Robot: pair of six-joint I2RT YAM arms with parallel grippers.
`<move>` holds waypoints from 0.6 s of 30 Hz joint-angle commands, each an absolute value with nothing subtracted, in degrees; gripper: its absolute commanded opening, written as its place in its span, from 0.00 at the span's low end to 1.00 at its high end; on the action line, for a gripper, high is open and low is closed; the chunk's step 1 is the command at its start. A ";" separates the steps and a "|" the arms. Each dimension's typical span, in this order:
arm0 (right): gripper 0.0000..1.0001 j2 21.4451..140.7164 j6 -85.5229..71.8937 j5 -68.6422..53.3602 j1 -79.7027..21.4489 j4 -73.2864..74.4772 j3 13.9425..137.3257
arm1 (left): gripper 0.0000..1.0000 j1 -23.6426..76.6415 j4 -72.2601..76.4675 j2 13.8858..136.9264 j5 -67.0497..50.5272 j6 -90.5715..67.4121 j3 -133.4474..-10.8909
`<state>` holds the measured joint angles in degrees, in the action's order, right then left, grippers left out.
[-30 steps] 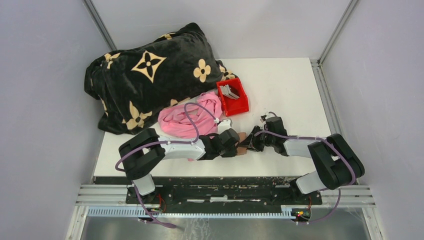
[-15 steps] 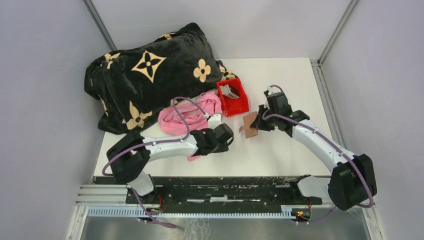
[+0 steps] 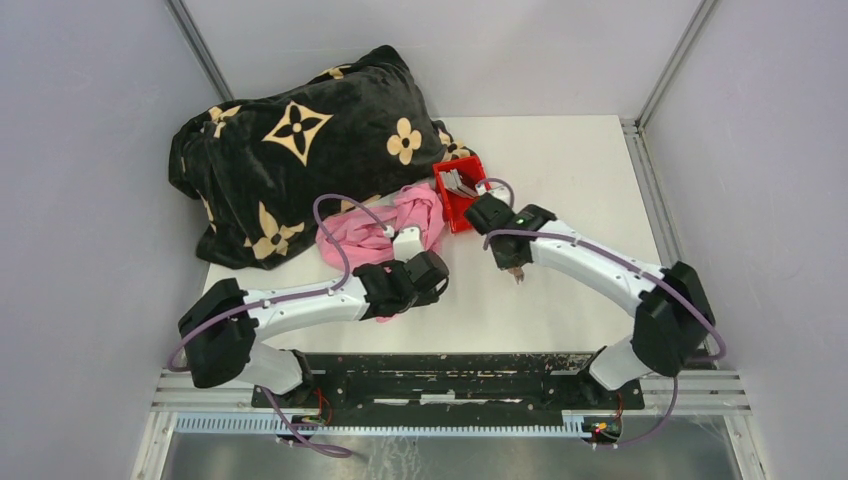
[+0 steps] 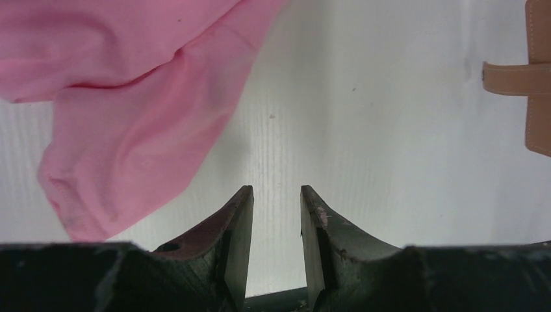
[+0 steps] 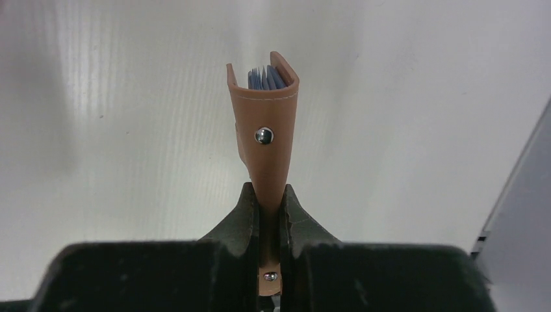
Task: Put the credit cards into the card holder
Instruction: Turn over the card holder at the center of the board.
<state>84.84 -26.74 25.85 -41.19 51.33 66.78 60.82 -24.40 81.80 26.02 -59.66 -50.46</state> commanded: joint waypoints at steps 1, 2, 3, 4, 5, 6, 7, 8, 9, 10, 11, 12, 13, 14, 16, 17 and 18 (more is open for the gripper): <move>0.01 90.46 -28.64 40.54 -45.04 55.19 70.59 | 0.40 60.67 -26.31 77.19 29.44 -63.94 -47.16; 0.01 92.42 -29.07 41.85 -46.08 55.34 70.75 | 0.40 60.65 -26.61 76.17 29.62 -64.39 -46.25; 0.01 94.29 -30.08 43.72 -47.07 55.49 71.27 | 0.40 60.64 -26.83 75.21 29.93 -65.00 -45.23; 0.01 96.14 -30.75 44.60 -47.99 55.39 71.50 | 0.40 60.69 -27.03 74.15 30.15 -65.37 -43.92; 0.01 97.89 -31.52 44.95 -48.74 55.31 71.76 | 0.40 60.65 -27.26 73.19 30.40 -65.81 -42.92; 0.01 100.06 -32.08 44.81 -49.49 54.78 72.08 | 0.40 60.66 -27.67 72.12 30.66 -66.19 -42.04; 0.01 101.32 -32.61 44.51 -50.29 54.28 72.31 | 0.40 60.69 -28.07 71.14 30.94 -66.61 -41.34; 0.01 102.34 -33.05 44.03 -51.08 53.64 72.70 | 0.40 60.65 -28.61 70.31 31.35 -67.00 -40.70; 0.01 103.36 -33.45 43.46 -51.99 53.13 73.28 | 0.40 60.65 -29.12 69.47 31.75 -67.36 -40.17; 0.03 104.44 -33.75 42.86 -52.79 52.94 73.94 | 0.40 60.62 -29.62 68.62 32.14 -67.63 -39.68; 0.06 105.48 -34.17 42.17 -53.68 52.96 74.98 | 0.40 60.56 -29.87 67.92 32.43 -67.86 -39.26; 0.11 106.50 -34.36 41.41 -54.53 52.94 75.95 | 0.40 60.50 -30.10 67.12 32.66 -67.99 -38.87; 0.18 107.41 -34.68 40.34 -55.32 52.91 76.69 | 0.40 60.44 -30.21 66.68 32.69 -68.22 -38.47; 0.25 108.24 -35.04 39.03 -55.91 52.87 77.47 | 0.40 60.36 -30.23 66.41 32.69 -68.47 -38.11; 0.40 109.07 -35.58 36.50 -57.02 52.73 78.52 | 0.40 60.27 -30.12 66.28 32.70 -68.84 -37.61; 0.44 109.10 -35.67 35.40 -57.37 52.69 78.92 | 0.40 60.27 -30.12 66.46 32.70 -69.13 -37.43; 0.47 108.89 -35.75 34.80 -57.69 52.73 79.24 | 0.40 60.21 -29.96 66.59 32.70 -69.29 -37.30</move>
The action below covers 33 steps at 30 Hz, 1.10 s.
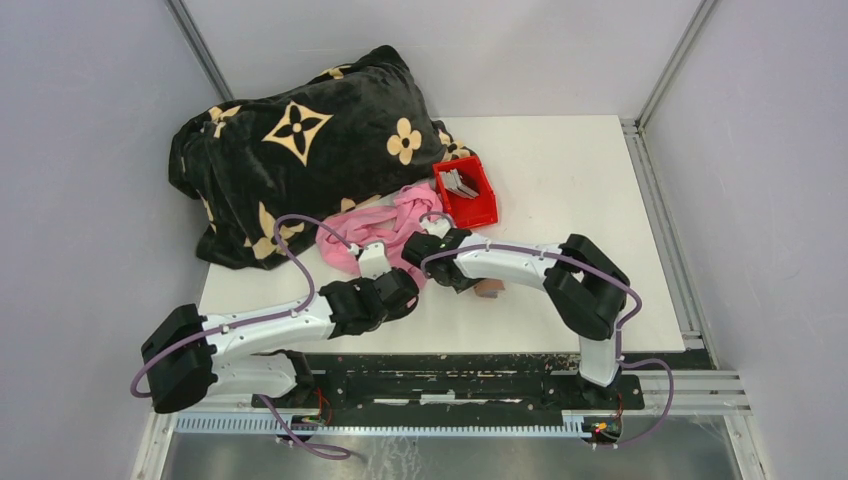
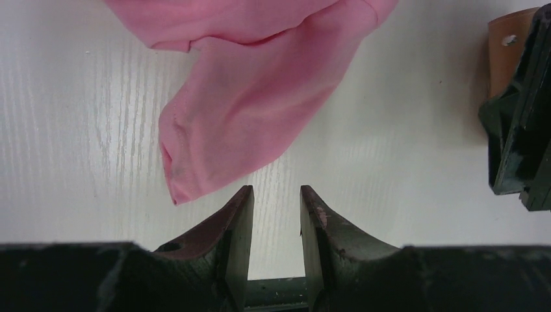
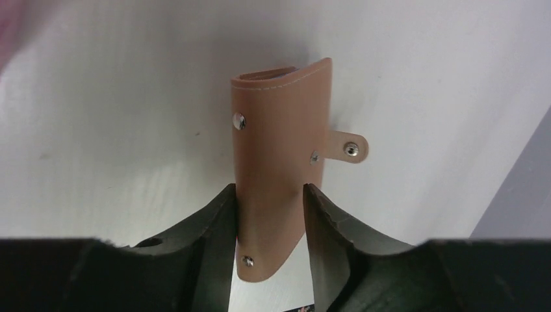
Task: Put the credit cards into the card holder
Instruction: Turn over the card holder at the center of the board.
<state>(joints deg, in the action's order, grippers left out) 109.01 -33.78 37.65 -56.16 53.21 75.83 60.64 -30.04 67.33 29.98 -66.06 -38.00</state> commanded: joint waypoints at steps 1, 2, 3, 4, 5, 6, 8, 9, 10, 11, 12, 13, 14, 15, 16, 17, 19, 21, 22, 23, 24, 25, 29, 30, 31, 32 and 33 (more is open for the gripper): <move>0.51 108.39 -35.70 34.40 -57.92 52.78 79.60 | 0.40 60.21 -29.67 66.74 32.70 -69.44 -37.15; 0.55 107.80 -35.48 33.97 -58.00 52.86 79.83 | 0.40 60.25 -29.30 66.98 32.70 -69.58 -37.03; 0.59 107.24 -35.34 33.41 -57.98 53.10 80.23 | 0.40 60.29 -28.95 67.28 32.70 -69.73 -36.95; 0.59 106.67 -35.22 33.03 -57.97 53.43 80.78 | 0.40 60.27 -28.56 67.58 32.63 -69.82 -36.92; 0.60 106.07 -35.08 32.69 -57.99 53.63 81.07 | 0.39 60.21 -28.30 67.96 32.53 -69.92 -37.07; 0.60 105.23 -35.03 32.24 -57.94 53.65 81.20 | 0.39 60.21 -28.08 68.40 32.52 -70.01 -37.35; 0.60 103.08 -34.99 31.67 -57.96 53.48 81.36 | 0.39 60.27 -27.72 69.28 32.52 -70.04 -37.96; 0.60 102.06 -35.06 31.53 -57.89 53.53 81.38 | 0.39 60.21 -27.43 69.68 32.53 -69.93 -38.31; 0.59 100.98 -35.07 31.55 -57.81 53.41 81.22 | 0.39 60.21 -26.93 70.12 32.48 -69.71 -38.58; 0.60 100.02 -35.05 31.54 -57.62 53.36 81.09 | 0.39 60.24 -25.73 70.59 32.26 -69.19 -38.81; 0.60 98.95 -35.13 31.30 -57.26 53.28 80.93 | 0.39 60.22 -24.34 71.35 31.74 -68.38 -38.96; 0.59 98.03 -35.11 30.63 -56.77 53.08 80.41 | 0.39 60.26 -22.64 72.02 31.08 -67.34 -39.14; 0.59 97.18 -35.11 29.81 -55.95 52.50 79.76 | 0.39 60.28 -20.85 72.86 30.31 -66.34 -39.47; 0.59 96.46 -35.05 28.95 -55.19 52.21 79.22 | 0.39 60.21 -19.48 73.86 29.69 -65.44 -39.90; 0.59 95.94 -34.99 28.34 -54.37 52.01 78.51 | 0.39 60.24 -18.35 74.91 29.41 -64.75 -40.64; 0.59 95.51 -34.90 28.15 -53.55 51.87 77.92 | 0.39 60.21 -17.39 76.09 29.30 -64.13 -41.48; 0.59 94.39 -34.68 28.02 -52.41 51.50 76.56 | 0.39 60.21 -15.12 78.16 28.95 -62.17 -43.44; 0.59 92.66 -34.58 28.02 -50.80 50.64 74.83 | 0.39 60.23 -13.90 80.29 28.77 -60.44 -45.89; 0.58 91.68 -34.55 27.73 -50.23 50.03 73.94 | 0.39 60.23 -13.58 81.49 28.82 -59.63 -47.20; 0.58 90.92 -34.34 27.05 -48.98 49.40 72.91 | 0.39 60.27 -13.16 82.74 28.78 -58.83 -48.53; 0.58 90.25 -34.08 25.69 -46.97 48.88 71.92 | 0.39 60.21 -12.51 83.96 28.49 -57.91 -49.84; 0.58 89.62 -33.79 24.69 -45.47 48.33 71.11 | 0.39 60.21 -11.81 85.29 28.03 -56.88 -51.08; 0.58 86.95 -32.16 21.64 -40.82 45.73 67.04 | 0.40 60.21 -11.14 90.27 26.36 -54.68 -56.37; 0.58 86.46 -31.97 21.21 -39.97 45.22 66.29 | 0.41 60.19 -10.91 91.34 25.84 -54.41 -56.94; 0.58 86.02 -31.87 20.66 -39.21 44.96 65.62 | 0.41 60.13 -10.57 92.67 25.16 -54.14 -58.02; 0.58 85.90 -31.82 19.90 -38.40 44.58 64.93 | 0.41 60.14 -10.35 93.55 24.60 -53.94 -58.77; 0.58 85.75 -31.77 19.10 -37.70 44.19 64.21 | 0.41 60.13 -10.23 94.48 24.08 -53.76 -59.40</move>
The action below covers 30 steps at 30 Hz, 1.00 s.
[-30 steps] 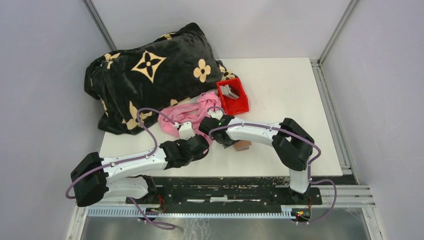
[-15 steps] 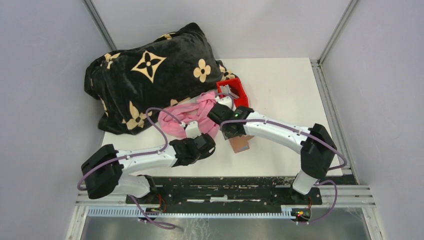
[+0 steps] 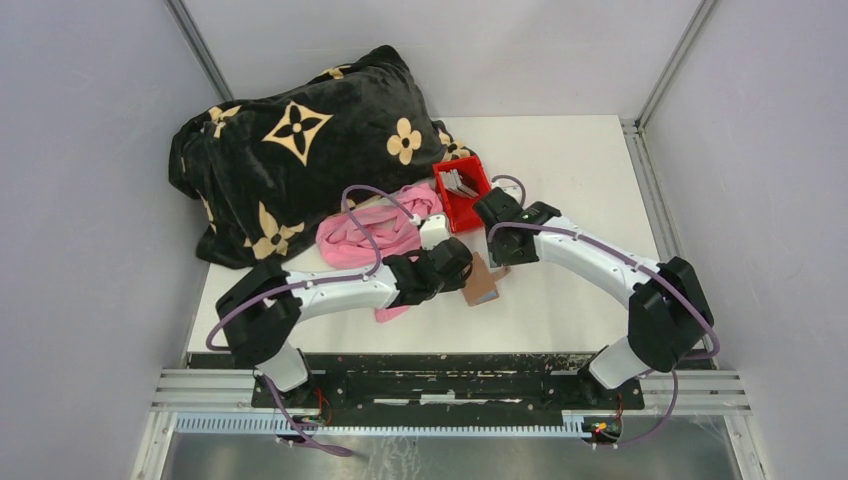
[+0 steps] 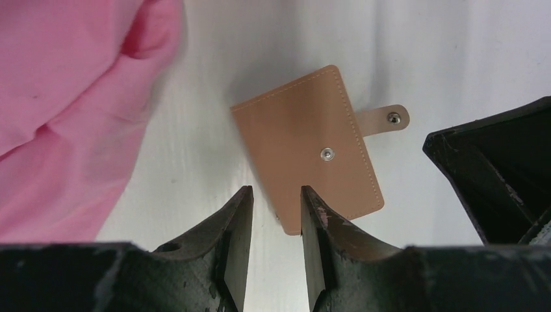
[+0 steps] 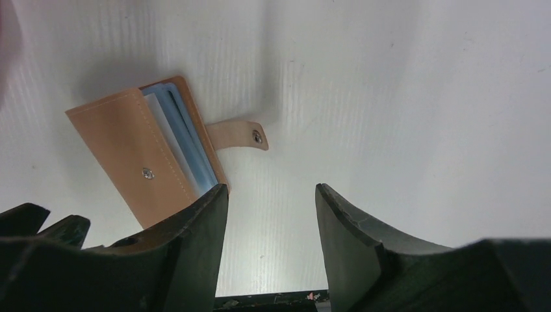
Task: Put the credit cards into the card holder
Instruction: Turn over the card holder at the center of the board, then close the card holder at the center of the board.
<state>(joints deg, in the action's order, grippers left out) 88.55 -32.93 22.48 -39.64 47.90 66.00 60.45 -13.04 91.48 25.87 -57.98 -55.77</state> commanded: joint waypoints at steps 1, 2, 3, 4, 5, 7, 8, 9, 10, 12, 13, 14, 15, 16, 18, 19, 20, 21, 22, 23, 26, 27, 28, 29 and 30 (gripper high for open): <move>0.58 85.66 -31.88 18.20 -37.02 43.60 63.33 | 0.41 60.21 -10.12 95.27 23.60 -53.60 -60.01; 0.58 85.50 -31.97 17.33 -36.29 42.96 62.57 | 0.41 60.08 -10.05 96.26 23.03 -53.41 -60.55; 0.58 85.37 -32.11 16.28 -35.75 42.17 61.70 | 0.41 60.08 -10.09 97.07 22.58 -53.29 -61.04; 0.58 85.28 -32.27 15.34 -35.10 41.13 60.79 | 0.41 60.09 -10.16 97.76 22.17 -53.27 -61.43; 0.58 85.24 -32.40 14.69 -34.56 40.43 60.17 | 0.41 60.04 -10.07 98.39 21.68 -53.28 -61.62; 0.58 85.26 -32.60 13.43 -33.42 39.22 59.09 | 0.41 60.04 -9.78 99.61 20.98 -53.45 -61.82; 0.58 85.14 -32.61 12.61 -32.94 38.41 58.56 | 0.41 60.05 -9.61 100.11 20.65 -53.52 -61.89; 0.58 84.98 -32.71 12.11 -32.43 37.78 58.09 | 0.41 60.05 -9.44 100.56 20.43 -53.62 -61.88; 0.57 84.92 -32.77 11.74 -32.07 37.24 57.75 | 0.41 60.04 -9.30 100.86 20.32 -53.70 -61.94; 0.57 85.20 -32.81 10.87 -31.20 36.48 57.28 | 0.41 60.10 -9.18 101.50 19.96 -53.75 -61.95; 0.57 85.50 -32.81 10.51 -30.92 36.21 57.16 | 0.41 60.06 -9.22 101.79 19.80 -53.78 -62.01; 0.57 85.78 -32.82 10.05 -30.54 35.82 56.97 | 0.41 60.12 -9.23 102.16 19.64 -53.79 -62.10; 0.56 85.98 -32.96 9.56 -30.09 35.26 56.69 | 0.41 60.12 -9.31 102.56 19.48 -53.79 -62.24; 0.56 86.20 -33.08 8.97 -29.66 34.75 56.36 | 0.41 60.10 -9.40 102.88 19.31 -53.79 -62.42; 0.56 86.54 -33.36 7.83 -28.86 33.50 55.88 | 0.42 60.03 -10.07 103.66 19.05 -53.87 -62.93; 0.55 86.61 -33.38 7.23 -28.38 32.88 55.59 | 0.42 60.05 -10.27 104.14 18.93 -53.90 -63.29; 0.55 86.84 -33.59 6.76 -28.08 32.36 55.34 | 0.41 60.05 -10.41 104.49 18.83 -53.88 -63.55; 0.54 87.03 -33.72 6.31 -27.63 31.96 55.25 | 0.42 60.11 -10.75 104.81 18.67 -53.90 -63.87; 0.54 87.25 -33.74 5.86 -27.27 31.65 55.20 | 0.42 60.04 -11.12 105.18 18.67 -53.92 -64.27; 0.53 87.51 -33.81 5.59 -26.94 31.41 55.21 | 0.42 60.05 -11.55 105.59 18.69 -53.84 -64.66; 0.51 88.52 -33.84 4.39 -25.86 30.26 54.92 | 0.42 60.10 -13.05 106.70 18.48 -53.79 -65.70; 0.51 88.87 -33.90 3.86 -25.60 30.04 54.90 | 0.42 60.04 -13.14 106.85 18.36 -53.80 -65.67; 0.49 89.12 -33.92 3.48 -25.32 29.73 54.74 | 0.42 60.05 -13.22 106.87 18.29 -53.83 -65.54; 0.48 89.33 -33.99 3.23 -25.10 29.40 54.50 | 0.42 60.03 -13.33 106.87 18.35 -53.86 -65.42; 0.46 89.43 -34.01 2.88 -24.93 29.03 54.26 | 0.42 60.11 -13.59 106.92 18.48 -53.87 -65.32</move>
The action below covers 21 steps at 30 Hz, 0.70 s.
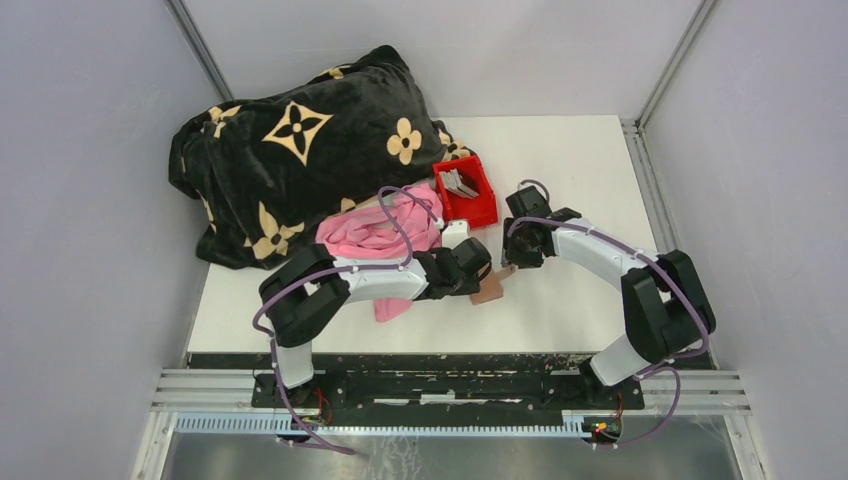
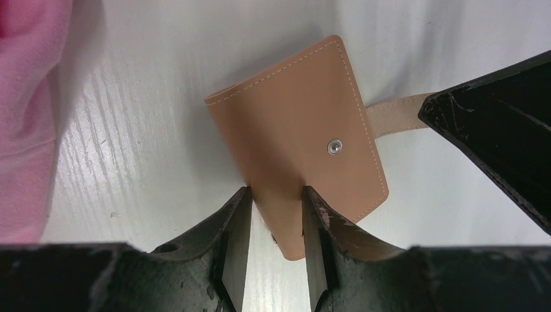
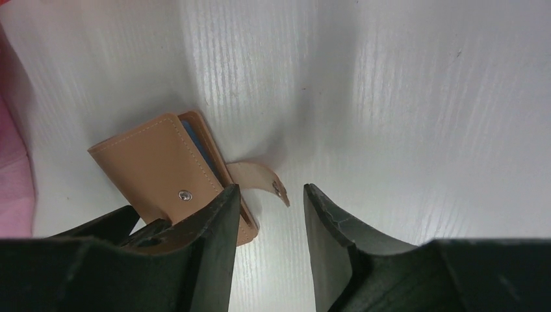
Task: Put the credit cards into the card holder
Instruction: Close the card holder at the center of the board.
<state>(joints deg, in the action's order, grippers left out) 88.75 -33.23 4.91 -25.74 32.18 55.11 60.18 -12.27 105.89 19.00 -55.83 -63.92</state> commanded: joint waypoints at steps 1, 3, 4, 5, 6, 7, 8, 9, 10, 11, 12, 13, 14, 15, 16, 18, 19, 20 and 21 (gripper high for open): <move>0.45 89.59 -34.09 2.58 -24.69 28.68 54.02 | 0.42 60.08 -13.86 106.96 18.55 -53.93 -65.30; 0.42 89.78 -34.10 2.23 -24.32 28.25 53.63 | 0.42 60.12 -14.17 107.04 18.71 -53.88 -65.15; 0.40 89.91 -34.10 2.00 -24.08 28.10 53.46 | 0.42 60.01 -14.21 107.05 18.69 -53.90 -65.01; 0.39 89.99 -34.10 1.82 -23.84 27.93 53.28 | 0.42 59.95 -14.16 107.13 18.64 -53.88 -64.98; 0.37 89.89 -34.10 1.62 -23.70 27.68 53.12 | 0.42 59.95 -14.20 107.18 18.57 -53.92 -64.95; 0.34 89.82 -34.10 1.47 -23.58 27.54 52.95 | 0.42 59.96 -14.23 107.22 18.55 -53.86 -65.03; 0.32 89.59 -34.10 1.37 -23.46 27.37 52.90 | 0.42 59.99 -14.36 107.29 18.60 -53.80 -65.04; 0.31 89.52 -34.10 1.26 -23.35 27.38 52.83 | 0.42 59.95 -14.40 107.31 18.55 -53.79 -65.10; 0.30 89.27 -33.97 1.09 -23.31 27.46 52.89 | 0.42 59.98 -14.43 107.39 18.57 -53.75 -65.12; 0.29 89.00 -34.01 0.98 -23.28 27.57 52.90 | 0.42 59.95 -14.43 107.52 18.55 -53.77 -65.13; 0.29 88.67 -34.01 0.89 -23.22 27.64 52.91 | 0.42 59.95 -14.50 107.64 18.55 -53.81 -65.20; 0.29 88.35 -34.01 0.84 -23.16 27.68 52.93 | 0.42 59.95 -14.50 107.81 18.44 -53.79 -65.21; 0.28 88.07 -34.00 0.80 -23.15 27.88 52.96 | 0.42 59.94 -14.50 107.96 18.33 -53.79 -65.29; 0.29 87.88 -34.01 0.67 -23.12 28.06 52.89 | 0.42 59.94 -14.53 108.05 18.32 -53.79 -65.35; 0.28 87.69 -34.01 0.58 -23.03 28.12 53.01 | 0.42 59.92 -14.51 108.10 18.31 -53.83 -65.38; 0.27 87.45 -33.97 0.32 -22.98 28.23 53.05 | 0.42 59.94 -14.50 108.27 18.34 -53.88 -65.39; 0.25 87.35 -33.99 0.15 -22.89 28.37 53.11 | 0.42 59.95 -14.52 108.38 18.24 -53.88 -65.46; 0.24 87.21 -33.98 0.02 -22.85 28.39 53.17 | 0.42 59.96 -14.58 108.44 18.24 -53.92 -65.48; 0.23 87.07 -33.97 0.00 -22.85 28.39 53.10 | 0.42 60.04 -14.59 108.45 18.28 -53.98 -65.48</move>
<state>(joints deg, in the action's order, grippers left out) 89.41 -33.65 0.69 -23.22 29.34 52.77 60.12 -12.82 106.41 18.90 -55.83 -64.14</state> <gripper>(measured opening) 0.248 0.419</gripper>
